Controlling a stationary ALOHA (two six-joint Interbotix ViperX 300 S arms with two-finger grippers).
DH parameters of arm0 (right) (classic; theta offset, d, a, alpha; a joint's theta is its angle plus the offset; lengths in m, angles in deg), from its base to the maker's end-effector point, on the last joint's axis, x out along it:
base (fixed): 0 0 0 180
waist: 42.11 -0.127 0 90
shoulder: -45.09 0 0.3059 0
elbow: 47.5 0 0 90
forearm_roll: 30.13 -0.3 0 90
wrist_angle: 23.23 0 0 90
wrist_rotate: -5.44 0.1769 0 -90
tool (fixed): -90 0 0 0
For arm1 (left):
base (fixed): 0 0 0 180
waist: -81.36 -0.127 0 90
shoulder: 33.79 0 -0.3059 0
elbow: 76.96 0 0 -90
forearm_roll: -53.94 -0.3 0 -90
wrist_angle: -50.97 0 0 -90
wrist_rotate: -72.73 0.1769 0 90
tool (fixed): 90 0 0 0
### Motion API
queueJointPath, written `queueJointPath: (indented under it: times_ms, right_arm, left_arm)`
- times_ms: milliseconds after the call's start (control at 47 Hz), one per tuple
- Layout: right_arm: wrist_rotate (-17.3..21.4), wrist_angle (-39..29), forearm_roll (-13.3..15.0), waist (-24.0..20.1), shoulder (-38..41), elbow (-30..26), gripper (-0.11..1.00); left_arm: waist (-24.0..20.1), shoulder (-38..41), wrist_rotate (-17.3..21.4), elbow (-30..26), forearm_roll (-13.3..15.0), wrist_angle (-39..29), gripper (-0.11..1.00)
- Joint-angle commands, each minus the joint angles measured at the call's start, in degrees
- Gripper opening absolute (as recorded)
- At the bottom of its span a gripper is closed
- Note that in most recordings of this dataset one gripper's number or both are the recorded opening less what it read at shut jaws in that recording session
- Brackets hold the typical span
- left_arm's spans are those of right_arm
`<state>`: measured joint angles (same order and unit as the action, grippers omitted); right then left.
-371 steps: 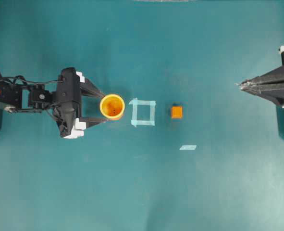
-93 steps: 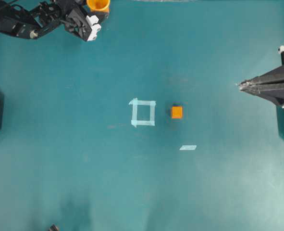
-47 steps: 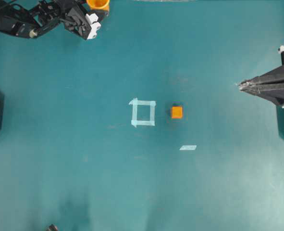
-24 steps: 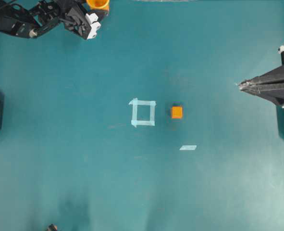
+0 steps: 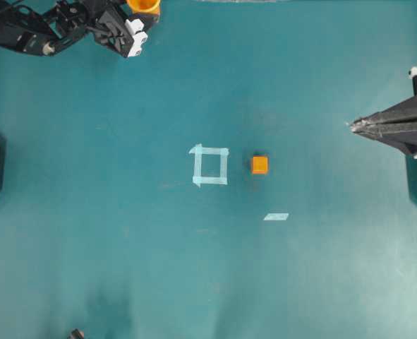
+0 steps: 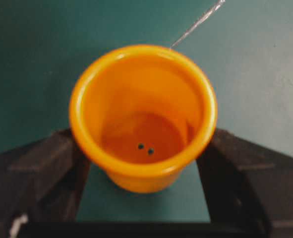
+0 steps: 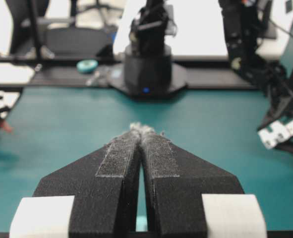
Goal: Move the cup backward with left arm.
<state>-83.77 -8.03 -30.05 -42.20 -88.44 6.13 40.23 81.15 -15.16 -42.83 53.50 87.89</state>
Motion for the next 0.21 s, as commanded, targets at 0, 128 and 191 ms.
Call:
queueJointPath:
  times_ms: [0, 128, 191]
  right_arm:
    - [0.0, 0.2, -0.2, 0.0, 0.4, -1.9, 0.0]
    - [0.0, 0.2, -0.2, 0.0, 0.4, -1.9, 0.0]
    - [0.0, 0.2, -0.2, 0.0, 0.4, -1.9, 0.0]
  left_arm:
    - [-0.2, -0.7, -0.1, -0.6, -0.2, 0.5, 0.64]
    - [-0.2, -0.7, -0.1, -0.6, -0.2, 0.5, 0.64]
    - [-0.2, -0.8, -0.1, -0.6, -0.1, 0.5, 0.64]
